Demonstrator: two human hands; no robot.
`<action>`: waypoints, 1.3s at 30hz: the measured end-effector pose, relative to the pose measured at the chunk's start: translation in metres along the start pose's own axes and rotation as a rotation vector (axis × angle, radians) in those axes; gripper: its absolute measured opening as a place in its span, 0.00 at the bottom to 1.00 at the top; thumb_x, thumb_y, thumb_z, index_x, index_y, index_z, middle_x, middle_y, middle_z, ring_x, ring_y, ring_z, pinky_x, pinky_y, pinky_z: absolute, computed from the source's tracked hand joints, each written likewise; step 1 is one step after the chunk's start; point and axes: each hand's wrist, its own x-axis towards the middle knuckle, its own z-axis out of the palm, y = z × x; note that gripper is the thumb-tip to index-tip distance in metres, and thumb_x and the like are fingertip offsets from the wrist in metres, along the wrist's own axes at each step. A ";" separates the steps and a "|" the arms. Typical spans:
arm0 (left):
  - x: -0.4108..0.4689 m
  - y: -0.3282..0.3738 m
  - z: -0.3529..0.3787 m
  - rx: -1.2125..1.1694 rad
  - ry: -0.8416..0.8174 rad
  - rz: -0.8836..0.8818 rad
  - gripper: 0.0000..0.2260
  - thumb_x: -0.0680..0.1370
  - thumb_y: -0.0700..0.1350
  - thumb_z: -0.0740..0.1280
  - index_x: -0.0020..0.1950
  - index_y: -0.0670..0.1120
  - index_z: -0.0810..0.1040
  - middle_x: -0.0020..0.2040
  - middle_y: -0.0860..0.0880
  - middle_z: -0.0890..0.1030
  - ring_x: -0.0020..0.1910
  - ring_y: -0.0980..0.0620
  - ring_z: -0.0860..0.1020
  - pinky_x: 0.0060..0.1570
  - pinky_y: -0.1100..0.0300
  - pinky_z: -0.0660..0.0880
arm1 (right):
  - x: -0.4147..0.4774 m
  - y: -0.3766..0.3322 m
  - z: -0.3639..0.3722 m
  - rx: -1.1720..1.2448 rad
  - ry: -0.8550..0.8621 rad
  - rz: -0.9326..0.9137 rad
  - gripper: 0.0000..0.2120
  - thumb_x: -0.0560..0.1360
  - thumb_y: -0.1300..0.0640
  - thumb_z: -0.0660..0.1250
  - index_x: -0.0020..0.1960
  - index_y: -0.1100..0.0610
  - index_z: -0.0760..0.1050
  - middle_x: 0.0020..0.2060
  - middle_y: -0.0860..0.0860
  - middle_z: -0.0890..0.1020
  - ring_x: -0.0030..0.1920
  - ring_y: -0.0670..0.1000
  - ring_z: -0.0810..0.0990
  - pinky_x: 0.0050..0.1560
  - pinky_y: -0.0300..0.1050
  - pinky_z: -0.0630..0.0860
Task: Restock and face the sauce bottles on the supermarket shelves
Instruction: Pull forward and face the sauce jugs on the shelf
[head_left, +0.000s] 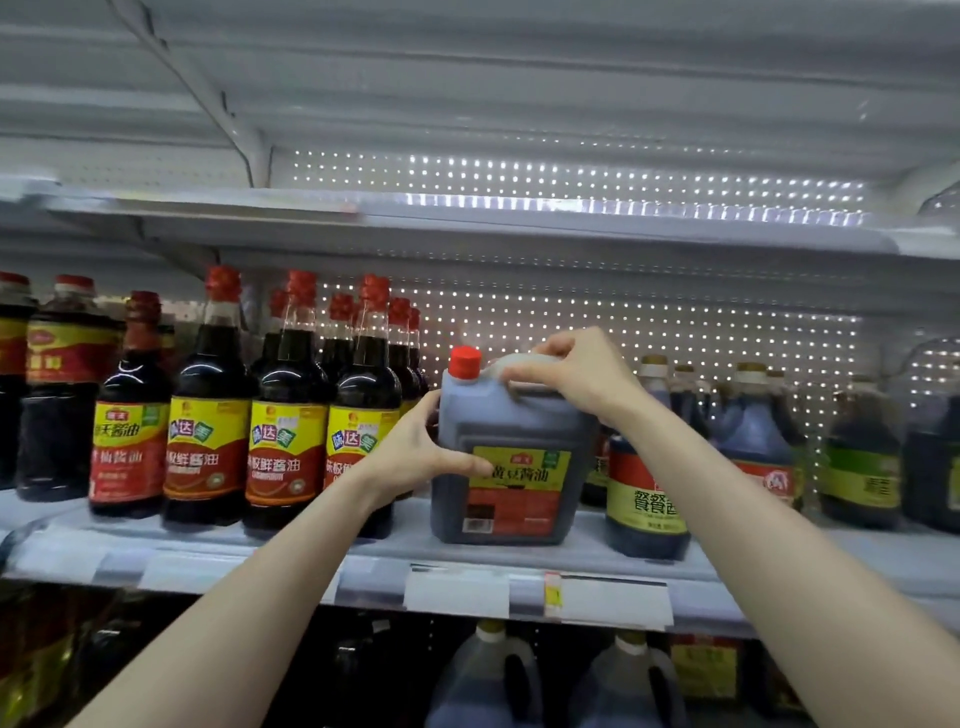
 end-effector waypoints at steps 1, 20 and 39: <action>0.001 -0.002 0.000 -0.009 -0.007 -0.001 0.39 0.60 0.46 0.82 0.68 0.55 0.69 0.59 0.55 0.80 0.58 0.56 0.79 0.57 0.56 0.76 | 0.003 0.003 0.002 0.016 -0.001 0.010 0.21 0.63 0.42 0.77 0.42 0.59 0.83 0.41 0.57 0.84 0.40 0.50 0.79 0.42 0.45 0.73; 0.004 -0.016 0.021 -0.176 0.076 -0.129 0.30 0.79 0.48 0.66 0.75 0.61 0.54 0.65 0.51 0.76 0.54 0.56 0.78 0.41 0.64 0.76 | 0.011 0.061 0.045 0.288 -0.005 0.173 0.38 0.76 0.50 0.68 0.78 0.53 0.49 0.73 0.51 0.63 0.69 0.54 0.68 0.56 0.44 0.71; 0.024 -0.046 0.022 -0.233 0.054 -0.230 0.35 0.77 0.42 0.68 0.77 0.58 0.53 0.67 0.49 0.74 0.60 0.49 0.77 0.54 0.48 0.77 | 0.000 0.120 0.089 0.642 0.031 0.358 0.36 0.72 0.42 0.69 0.74 0.49 0.58 0.63 0.51 0.77 0.55 0.51 0.81 0.55 0.54 0.80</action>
